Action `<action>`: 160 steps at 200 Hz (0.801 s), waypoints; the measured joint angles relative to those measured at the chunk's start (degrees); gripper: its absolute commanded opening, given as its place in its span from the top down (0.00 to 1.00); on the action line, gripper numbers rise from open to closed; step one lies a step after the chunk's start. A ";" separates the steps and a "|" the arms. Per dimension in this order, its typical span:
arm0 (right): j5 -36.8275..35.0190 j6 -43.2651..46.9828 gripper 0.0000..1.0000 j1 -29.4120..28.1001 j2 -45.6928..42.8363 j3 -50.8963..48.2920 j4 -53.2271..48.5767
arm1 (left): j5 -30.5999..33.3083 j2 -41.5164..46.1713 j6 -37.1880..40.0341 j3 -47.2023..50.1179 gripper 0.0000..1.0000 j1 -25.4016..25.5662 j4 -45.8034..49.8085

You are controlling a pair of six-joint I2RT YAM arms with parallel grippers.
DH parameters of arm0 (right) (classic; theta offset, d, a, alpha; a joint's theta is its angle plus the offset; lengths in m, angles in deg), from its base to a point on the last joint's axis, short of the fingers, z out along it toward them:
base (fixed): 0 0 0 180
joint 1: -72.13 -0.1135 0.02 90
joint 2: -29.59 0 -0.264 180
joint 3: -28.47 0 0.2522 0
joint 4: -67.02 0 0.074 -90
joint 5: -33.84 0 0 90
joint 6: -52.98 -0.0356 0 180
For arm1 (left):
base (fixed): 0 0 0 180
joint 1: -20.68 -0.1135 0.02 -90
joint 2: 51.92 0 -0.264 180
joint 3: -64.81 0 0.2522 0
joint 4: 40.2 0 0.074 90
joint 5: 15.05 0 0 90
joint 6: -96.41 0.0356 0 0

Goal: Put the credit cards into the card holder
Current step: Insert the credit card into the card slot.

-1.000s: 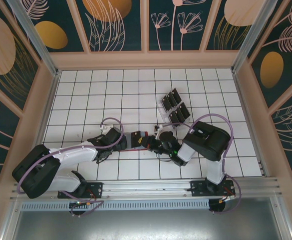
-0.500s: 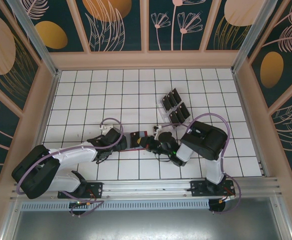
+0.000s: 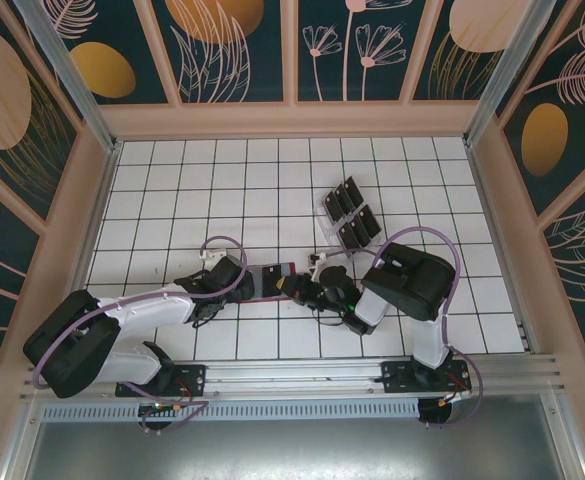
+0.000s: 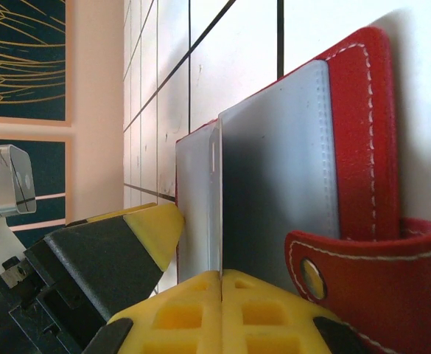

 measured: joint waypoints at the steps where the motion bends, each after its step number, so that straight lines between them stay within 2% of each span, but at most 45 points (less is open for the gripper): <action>1: 0.00 0.00 1.00 0.00 0.00 -0.02 0.00 | 0.00 0.00 0.00 0.00 0.01 0.00 -0.02; 133: 2.62 -0.22 1.00 -0.28 2.25 4.44 -2.27 | 0.00 0.26 -0.02 0.20 0.01 0.00 -0.22; 160: 3.26 0.33 0.75 -0.33 1.18 5.81 -5.60 | -0.09 0.81 -0.04 0.31 0.01 0.00 0.09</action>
